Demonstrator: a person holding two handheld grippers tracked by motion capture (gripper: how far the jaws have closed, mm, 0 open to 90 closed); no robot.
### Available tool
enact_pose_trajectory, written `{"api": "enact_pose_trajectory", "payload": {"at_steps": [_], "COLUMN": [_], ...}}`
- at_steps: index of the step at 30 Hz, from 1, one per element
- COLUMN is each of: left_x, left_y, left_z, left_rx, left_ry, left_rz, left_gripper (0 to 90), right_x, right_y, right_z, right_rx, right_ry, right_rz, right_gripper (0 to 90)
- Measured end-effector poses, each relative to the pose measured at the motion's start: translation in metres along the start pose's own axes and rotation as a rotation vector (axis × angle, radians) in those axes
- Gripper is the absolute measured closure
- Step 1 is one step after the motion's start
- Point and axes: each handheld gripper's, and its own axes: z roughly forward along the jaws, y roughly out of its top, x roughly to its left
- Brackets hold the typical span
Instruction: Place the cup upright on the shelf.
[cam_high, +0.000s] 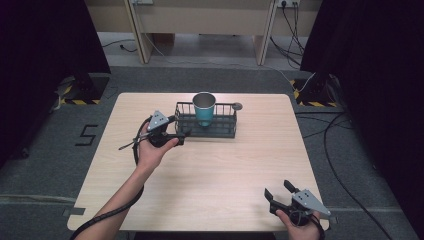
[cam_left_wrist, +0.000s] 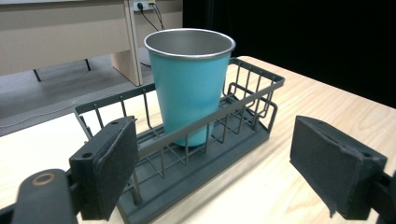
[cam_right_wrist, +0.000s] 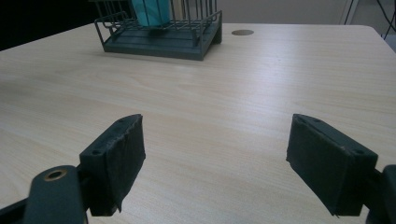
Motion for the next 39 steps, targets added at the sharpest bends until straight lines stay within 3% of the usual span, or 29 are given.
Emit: {"api": "enact_pose_trajectory", "payload": {"at_steps": [16,26,39], "left_x": [-0.007,-0.003,-0.001], "left_y": [-0.017,-0.029,-0.056], "left_z": [-0.026,-0.049,-0.082], "left_rx": [-0.002,0.001,0.021], "left_ry": [0.003,0.018,0.039], "left_rz": [0.002,0.003,-0.011], "left_gripper": [14.7,14.8,14.9], "right_x": [0.0,0.0,0.0], "right_y": [0.0,0.0,0.0], "right_z": [0.0,0.0,0.0], "right_rx": [0.001,0.001,0.001], "right_ry": [0.001,-0.001,-0.002], "right_rz": [-0.002,-0.003,-0.005], "right_gripper": [19.9,19.9,19.9]}}
